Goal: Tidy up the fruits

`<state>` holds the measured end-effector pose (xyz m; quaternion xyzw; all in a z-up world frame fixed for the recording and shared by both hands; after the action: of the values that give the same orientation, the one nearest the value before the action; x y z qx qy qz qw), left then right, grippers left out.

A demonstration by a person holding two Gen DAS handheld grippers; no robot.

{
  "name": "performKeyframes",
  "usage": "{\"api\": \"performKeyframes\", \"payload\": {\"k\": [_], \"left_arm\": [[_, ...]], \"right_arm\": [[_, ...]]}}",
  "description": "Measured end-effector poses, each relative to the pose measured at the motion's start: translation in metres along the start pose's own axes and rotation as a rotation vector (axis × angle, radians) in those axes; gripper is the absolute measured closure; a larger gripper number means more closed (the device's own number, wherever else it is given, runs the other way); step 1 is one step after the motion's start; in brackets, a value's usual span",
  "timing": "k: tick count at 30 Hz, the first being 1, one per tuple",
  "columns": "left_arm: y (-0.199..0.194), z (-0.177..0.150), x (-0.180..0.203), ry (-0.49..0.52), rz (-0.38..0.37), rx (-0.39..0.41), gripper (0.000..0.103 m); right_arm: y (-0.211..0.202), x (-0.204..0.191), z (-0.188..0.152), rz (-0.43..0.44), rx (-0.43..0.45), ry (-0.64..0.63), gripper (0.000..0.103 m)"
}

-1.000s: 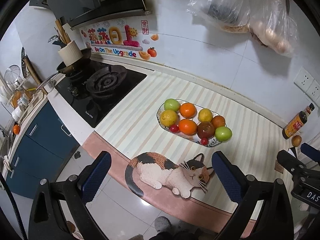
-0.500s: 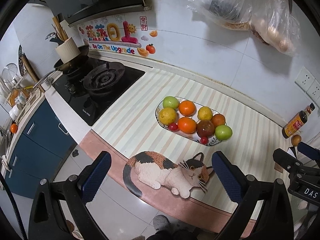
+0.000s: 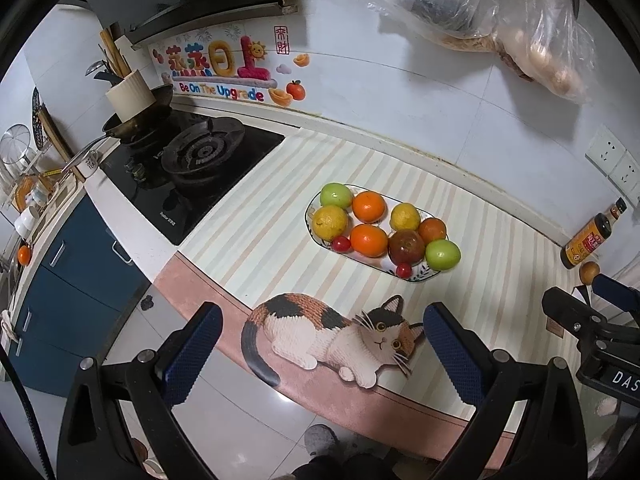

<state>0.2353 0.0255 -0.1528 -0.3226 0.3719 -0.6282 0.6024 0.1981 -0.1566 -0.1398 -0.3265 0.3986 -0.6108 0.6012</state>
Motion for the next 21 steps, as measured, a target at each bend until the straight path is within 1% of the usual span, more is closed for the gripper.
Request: {"api": "performKeyframes", "payload": {"k": [21], "left_arm": [[-0.0075, 0.0016, -0.0008, -0.002, -0.014, 0.007, 0.0]], "right_arm": [[-0.0049, -0.0013, -0.006, 0.01, 0.0, 0.01, 0.004]]}}
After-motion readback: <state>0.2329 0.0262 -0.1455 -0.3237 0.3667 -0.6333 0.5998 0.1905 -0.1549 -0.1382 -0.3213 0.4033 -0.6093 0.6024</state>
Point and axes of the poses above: each gripper's, at about its wrist camera, not at the fingertips, and y roughly the way its jaws point, x to its right, z to its top, the point moved 9 cm from there along y, roughly the way its jaws point, and after that the axes turned 3 degrees about y, right-handed, at the moved point
